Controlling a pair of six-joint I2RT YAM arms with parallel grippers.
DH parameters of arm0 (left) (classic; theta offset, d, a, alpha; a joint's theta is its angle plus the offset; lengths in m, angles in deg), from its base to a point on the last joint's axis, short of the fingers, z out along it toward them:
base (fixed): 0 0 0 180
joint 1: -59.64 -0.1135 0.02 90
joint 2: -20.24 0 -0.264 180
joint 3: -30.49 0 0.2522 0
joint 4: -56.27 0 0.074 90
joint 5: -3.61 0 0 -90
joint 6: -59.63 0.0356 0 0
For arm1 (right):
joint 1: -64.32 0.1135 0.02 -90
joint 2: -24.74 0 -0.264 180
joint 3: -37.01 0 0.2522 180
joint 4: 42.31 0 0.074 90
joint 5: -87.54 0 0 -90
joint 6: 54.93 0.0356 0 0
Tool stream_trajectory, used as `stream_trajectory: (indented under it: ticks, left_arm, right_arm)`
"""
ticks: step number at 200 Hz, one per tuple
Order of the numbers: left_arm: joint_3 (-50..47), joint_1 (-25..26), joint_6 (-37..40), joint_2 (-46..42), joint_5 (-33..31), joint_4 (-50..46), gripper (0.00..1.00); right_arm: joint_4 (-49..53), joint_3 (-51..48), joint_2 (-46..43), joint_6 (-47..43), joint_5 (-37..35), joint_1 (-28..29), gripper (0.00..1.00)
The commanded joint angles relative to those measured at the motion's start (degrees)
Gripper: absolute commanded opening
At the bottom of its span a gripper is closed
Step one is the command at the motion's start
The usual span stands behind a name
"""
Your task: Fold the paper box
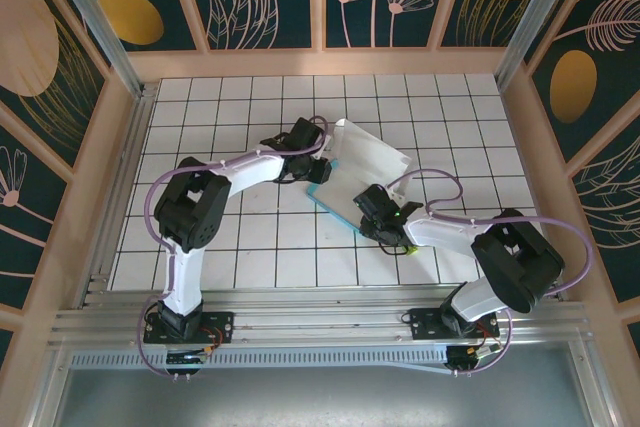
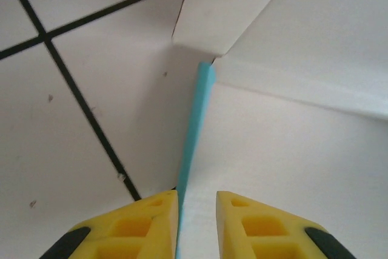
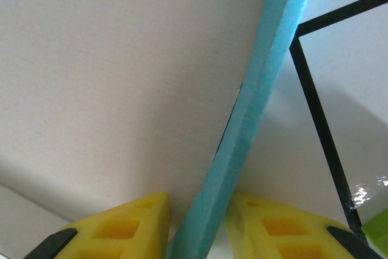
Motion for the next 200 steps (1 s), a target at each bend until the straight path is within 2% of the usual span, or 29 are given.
stream_trajectory:
  ticks: [1,60,97,141,173,200]
  left_arm:
    - [1.5,-1.3,-2.4,-0.1,7.3,3.0,0.25]
    - [3.0,-1.4,4.7,3.3,-1.2,-4.2,0.29]
    - [6.0,-1.5,6.0,7.3,0.2,-6.2,0.33]
    - [7.4,-1.4,5.0,8.4,0.5,-5.6,0.24]
    - [7.5,-1.5,5.9,9.1,-0.4,-6.8,0.14]
    - [7.6,-1.3,8.4,9.6,-1.6,-8.7,0.13]
  right_arm:
    - [-6.8,-0.3,3.9,-0.7,0.9,-0.3,0.32]
    - [-6.4,0.0,3.7,-0.9,0.8,-0.5,0.32]
    - [-6.5,0.0,3.8,-0.8,1.0,-0.5,0.32]
    - [-6.0,-0.1,3.4,-0.8,0.6,-0.5,0.32]
    - [-6.0,-0.2,3.2,-0.7,0.8,-0.5,0.32]
    - [-6.0,-0.4,3.1,-0.5,0.8,-0.5,0.32]
